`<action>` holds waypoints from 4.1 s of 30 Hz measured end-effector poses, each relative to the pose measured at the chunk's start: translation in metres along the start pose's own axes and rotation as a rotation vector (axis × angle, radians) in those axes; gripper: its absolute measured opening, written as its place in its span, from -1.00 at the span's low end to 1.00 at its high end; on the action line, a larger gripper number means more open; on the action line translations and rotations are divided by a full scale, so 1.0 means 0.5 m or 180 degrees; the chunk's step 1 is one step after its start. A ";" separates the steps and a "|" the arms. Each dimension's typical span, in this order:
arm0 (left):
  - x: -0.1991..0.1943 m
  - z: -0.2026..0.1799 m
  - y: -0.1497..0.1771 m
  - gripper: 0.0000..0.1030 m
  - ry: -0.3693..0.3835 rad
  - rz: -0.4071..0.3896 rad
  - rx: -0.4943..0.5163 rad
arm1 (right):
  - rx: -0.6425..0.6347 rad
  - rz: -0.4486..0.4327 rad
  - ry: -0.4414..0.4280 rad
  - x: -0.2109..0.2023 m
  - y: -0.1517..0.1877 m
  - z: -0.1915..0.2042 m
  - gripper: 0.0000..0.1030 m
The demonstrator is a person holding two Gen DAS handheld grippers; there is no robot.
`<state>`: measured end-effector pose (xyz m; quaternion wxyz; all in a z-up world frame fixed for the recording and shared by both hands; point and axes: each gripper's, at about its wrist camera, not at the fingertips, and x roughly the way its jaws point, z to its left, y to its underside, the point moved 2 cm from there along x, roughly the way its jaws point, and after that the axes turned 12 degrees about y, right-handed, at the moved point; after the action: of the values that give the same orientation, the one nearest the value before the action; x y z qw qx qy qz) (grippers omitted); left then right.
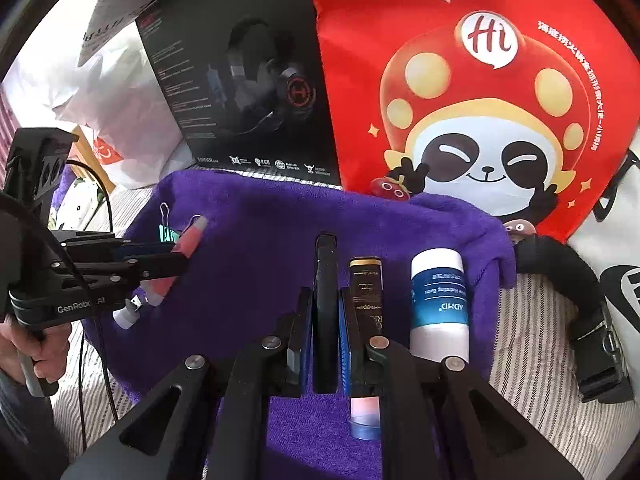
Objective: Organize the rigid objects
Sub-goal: 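Lower the pink pen beside the teal clip and open the left tool while the right tool holds the marker, then set the black marker beside the Grand Reserve tube and open the right tool, then move the right tool to the clear plastic cup while the left tool moves to the white charger plug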
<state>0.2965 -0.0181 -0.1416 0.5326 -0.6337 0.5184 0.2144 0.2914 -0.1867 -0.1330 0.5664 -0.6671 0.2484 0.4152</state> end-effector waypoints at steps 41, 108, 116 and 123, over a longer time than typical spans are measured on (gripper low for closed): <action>-0.046 0.006 -0.003 -0.43 -0.0018 -0.0014 0.0087 | -0.0035 0.0200 0.0086 0.073 0.009 0.035 -0.77; -0.223 -0.011 -0.007 -0.10 -0.0045 -0.0551 0.0244 | 0.0175 0.0285 0.0152 -0.133 0.225 0.153 -0.11; -0.234 -0.030 -0.004 -0.05 0.0038 -0.0559 0.0338 | 0.0392 0.0344 0.0103 -0.095 0.216 0.183 -0.11; -0.243 -0.023 -0.002 -0.05 0.0034 -0.0594 0.0306 | 0.0403 0.0394 0.0261 -0.057 0.220 0.187 -0.48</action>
<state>0.2494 0.0235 -0.0371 0.5773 -0.6541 0.4697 0.1354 0.1627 -0.1265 -0.1706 0.5701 -0.6298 0.3378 0.4053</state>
